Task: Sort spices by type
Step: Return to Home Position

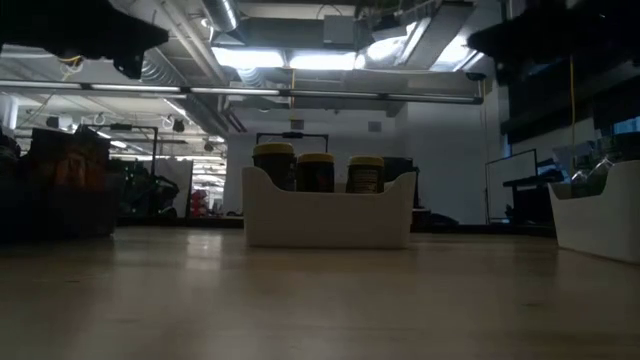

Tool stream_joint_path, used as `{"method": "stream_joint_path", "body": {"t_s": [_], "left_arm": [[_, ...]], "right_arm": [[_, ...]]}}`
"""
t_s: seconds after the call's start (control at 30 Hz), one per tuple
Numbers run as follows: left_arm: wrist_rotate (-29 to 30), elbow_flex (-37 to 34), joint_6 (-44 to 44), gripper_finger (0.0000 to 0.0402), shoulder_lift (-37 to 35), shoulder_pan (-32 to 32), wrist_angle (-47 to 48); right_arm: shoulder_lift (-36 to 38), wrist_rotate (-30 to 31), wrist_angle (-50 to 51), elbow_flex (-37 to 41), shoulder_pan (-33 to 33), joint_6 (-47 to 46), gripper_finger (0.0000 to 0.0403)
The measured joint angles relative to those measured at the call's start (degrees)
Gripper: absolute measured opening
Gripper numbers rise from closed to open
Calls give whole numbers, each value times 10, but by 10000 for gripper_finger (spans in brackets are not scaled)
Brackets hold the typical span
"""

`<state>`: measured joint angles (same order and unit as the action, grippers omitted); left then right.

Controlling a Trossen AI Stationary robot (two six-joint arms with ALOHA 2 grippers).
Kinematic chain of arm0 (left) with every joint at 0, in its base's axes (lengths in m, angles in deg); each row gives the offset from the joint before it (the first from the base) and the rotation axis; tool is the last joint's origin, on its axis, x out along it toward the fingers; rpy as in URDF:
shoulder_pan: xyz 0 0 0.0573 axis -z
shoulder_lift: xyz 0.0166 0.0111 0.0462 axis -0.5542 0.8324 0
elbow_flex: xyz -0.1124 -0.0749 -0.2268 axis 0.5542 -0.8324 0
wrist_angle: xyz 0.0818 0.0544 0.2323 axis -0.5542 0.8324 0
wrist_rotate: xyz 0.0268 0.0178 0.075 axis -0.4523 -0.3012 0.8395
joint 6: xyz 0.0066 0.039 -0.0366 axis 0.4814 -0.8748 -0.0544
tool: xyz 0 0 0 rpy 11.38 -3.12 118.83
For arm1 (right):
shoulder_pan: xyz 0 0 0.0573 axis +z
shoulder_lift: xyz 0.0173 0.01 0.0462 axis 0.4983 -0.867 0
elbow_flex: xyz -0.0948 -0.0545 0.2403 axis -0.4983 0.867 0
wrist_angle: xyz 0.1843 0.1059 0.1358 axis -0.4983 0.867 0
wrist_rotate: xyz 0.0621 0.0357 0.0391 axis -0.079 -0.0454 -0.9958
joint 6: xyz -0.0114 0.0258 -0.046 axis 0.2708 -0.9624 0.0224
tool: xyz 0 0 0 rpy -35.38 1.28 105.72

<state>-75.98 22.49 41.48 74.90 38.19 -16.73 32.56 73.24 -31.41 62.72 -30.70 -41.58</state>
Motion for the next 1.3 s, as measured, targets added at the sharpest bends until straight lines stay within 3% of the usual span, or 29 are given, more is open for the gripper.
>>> {"method": "stream_joint_path", "body": {"t_s": [0.47, 0.77, 0.97, 1.3], "left_arm": [[0, -61, 33, 1, -57, 0, 1], [23, -130, 48, 1, -114, 0, -8], [22, -143, 36, 3, -157, 0, -12], [24, -143, 47, 3, -150, -2, -11]], "right_arm": [[191, 41, -1, 135, 0, -45, 19], [237, 76, -9, 209, 0, -66, 19], [250, 74, 4, 209, 0, -76, 19], [251, 75, 28, 210, 0, -92, 19]]}}
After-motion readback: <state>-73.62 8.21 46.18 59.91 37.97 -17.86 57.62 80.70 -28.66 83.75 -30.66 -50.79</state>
